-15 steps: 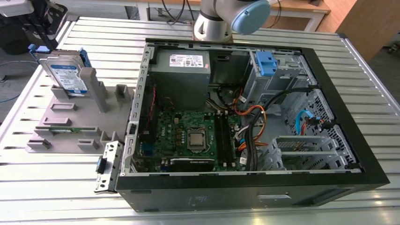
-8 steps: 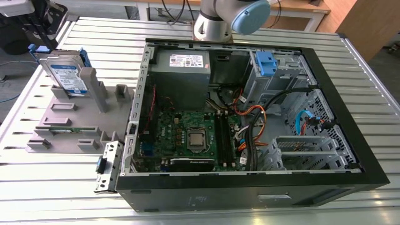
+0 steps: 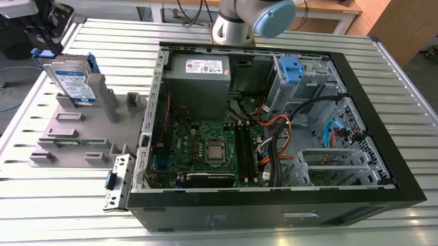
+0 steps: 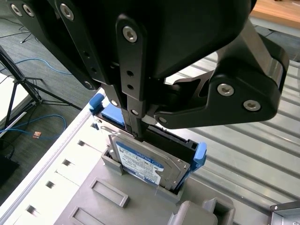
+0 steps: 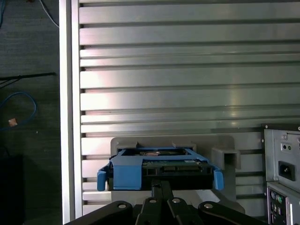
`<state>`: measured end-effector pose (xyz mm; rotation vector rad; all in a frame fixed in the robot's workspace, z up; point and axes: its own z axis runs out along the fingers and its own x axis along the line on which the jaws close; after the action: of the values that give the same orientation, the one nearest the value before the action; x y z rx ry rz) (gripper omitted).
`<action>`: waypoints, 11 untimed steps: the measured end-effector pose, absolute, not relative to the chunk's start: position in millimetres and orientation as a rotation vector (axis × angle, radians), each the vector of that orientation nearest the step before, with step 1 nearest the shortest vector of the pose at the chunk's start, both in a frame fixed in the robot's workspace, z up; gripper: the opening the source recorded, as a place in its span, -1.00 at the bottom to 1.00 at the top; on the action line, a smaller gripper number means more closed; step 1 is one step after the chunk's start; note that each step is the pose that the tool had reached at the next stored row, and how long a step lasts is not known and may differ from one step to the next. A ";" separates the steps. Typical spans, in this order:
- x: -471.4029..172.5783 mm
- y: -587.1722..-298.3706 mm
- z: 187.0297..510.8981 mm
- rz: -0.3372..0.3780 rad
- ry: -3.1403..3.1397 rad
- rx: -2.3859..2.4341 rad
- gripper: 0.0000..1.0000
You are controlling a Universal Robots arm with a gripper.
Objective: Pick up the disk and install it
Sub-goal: 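Pick up the disk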
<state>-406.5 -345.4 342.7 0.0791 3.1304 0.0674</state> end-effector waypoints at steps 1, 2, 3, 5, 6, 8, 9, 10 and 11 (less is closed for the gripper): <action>-406.6 -345.4 342.7 0.067 3.130 0.079 -0.79; -406.5 -345.5 342.7 0.067 3.130 0.079 -0.79; -406.6 -345.4 342.7 0.067 3.130 0.079 -0.79; -406.6 -345.4 342.7 0.067 3.130 0.079 -0.79; -406.6 -345.4 342.7 0.067 3.130 0.079 -0.79; -406.6 -345.4 342.7 0.067 3.130 0.075 -0.79; -406.6 -345.5 342.7 0.068 3.131 0.071 -0.79; -406.6 -345.4 342.7 0.068 3.131 0.066 -0.79; -406.6 -345.4 342.7 0.067 3.131 0.061 -0.79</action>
<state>-406.6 -345.4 342.7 0.0606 3.1311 0.0674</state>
